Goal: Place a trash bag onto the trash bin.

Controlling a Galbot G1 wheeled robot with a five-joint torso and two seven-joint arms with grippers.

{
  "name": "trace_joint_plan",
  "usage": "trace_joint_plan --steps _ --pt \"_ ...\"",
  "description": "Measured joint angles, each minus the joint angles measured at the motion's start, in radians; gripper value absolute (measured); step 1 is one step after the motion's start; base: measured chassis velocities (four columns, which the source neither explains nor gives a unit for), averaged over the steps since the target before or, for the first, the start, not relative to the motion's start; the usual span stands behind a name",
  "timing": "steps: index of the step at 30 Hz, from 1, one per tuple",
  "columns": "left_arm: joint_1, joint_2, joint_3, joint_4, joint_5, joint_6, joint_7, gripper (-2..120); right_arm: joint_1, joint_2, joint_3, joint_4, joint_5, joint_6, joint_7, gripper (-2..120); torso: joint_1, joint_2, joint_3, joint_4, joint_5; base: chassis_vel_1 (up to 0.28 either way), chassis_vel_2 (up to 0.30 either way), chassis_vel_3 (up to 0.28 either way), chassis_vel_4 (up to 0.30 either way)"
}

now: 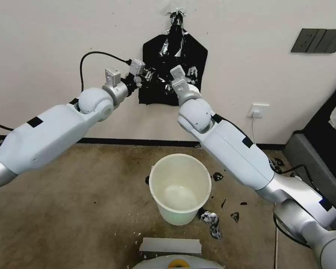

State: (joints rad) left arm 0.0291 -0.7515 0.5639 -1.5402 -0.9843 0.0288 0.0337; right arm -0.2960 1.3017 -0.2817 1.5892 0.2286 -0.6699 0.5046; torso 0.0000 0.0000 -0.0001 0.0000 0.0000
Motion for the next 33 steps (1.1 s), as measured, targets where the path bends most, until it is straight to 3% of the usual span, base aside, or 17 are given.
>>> trace_joint_plan --steps 4,9,12,22,26,28,30,31,33 --pt "0.001 0.003 -0.007 -0.002 -0.003 0.000 0.000 0 -0.004 -0.003 -0.001 -0.007 0.001 0.003 0.001 30 0.000 0.000 0.000 0.0000 0.0000 0.000 0.000 0.000 0.000" --pt "0.001 0.006 -0.007 -0.006 -0.005 0.001 -0.001 0 -0.006 -0.006 -0.001 -0.009 0.002 0.005 0.002 17 0.000 0.000 0.000 0.0000 0.0001 0.000 0.000 0.000 0.000" --pt "0.004 0.007 -0.008 -0.008 -0.006 0.001 -0.001 0 -0.005 -0.009 0.000 -0.008 0.003 0.007 0.002 0 0.000 0.000 0.000 0.0000 0.0001 0.000 0.000 0.000 0.000" --pt "0.051 0.020 -0.053 -0.050 -0.025 0.017 -0.026 0 -0.011 -0.034 0.008 0.056 0.033 -0.004 -0.004 0 0.000 0.000 0.000 0.0000 0.0003 0.000 0.000 0.000 0.000" --pt "0.204 0.015 -0.222 -0.150 -0.057 0.069 -0.090 0 -0.042 -0.065 0.028 0.154 0.133 -0.047 -0.021 0 0.000 0.000 0.000 -0.0001 0.0001 0.000 0.000 0.000 0.000" --pt "0.235 0.014 -0.252 -0.169 -0.059 0.079 -0.098 0 -0.052 -0.073 0.029 0.171 0.142 -0.049 -0.025 0 0.000 0.000 0.000 -0.0001 0.0002 0.000 0.000 0.000 0.000" --pt "0.377 0.014 -0.358 -0.241 -0.057 0.103 -0.112 0 -0.098 -0.101 0.033 0.227 0.171 -0.052 -0.032 0 0.000 0.000 0.000 -0.0001 0.0002 0.000 0.000 0.000 0.000" --pt "0.377 0.014 -0.358 -0.241 -0.057 0.103 -0.112 0 -0.098 -0.101 0.033 0.227 0.171 -0.052 -0.032 0 0.000 0.000 0.000 -0.0001 0.0002 0.000 0.000 0.000 0.000" --pt "0.495 0.007 -0.435 -0.290 -0.042 0.110 -0.115 0 -0.141 -0.122 0.040 0.266 0.186 -0.053 -0.037 0 0.000 0.000 0.000 0.0001 -0.0001 0.000 0.000 0.000 0.000"
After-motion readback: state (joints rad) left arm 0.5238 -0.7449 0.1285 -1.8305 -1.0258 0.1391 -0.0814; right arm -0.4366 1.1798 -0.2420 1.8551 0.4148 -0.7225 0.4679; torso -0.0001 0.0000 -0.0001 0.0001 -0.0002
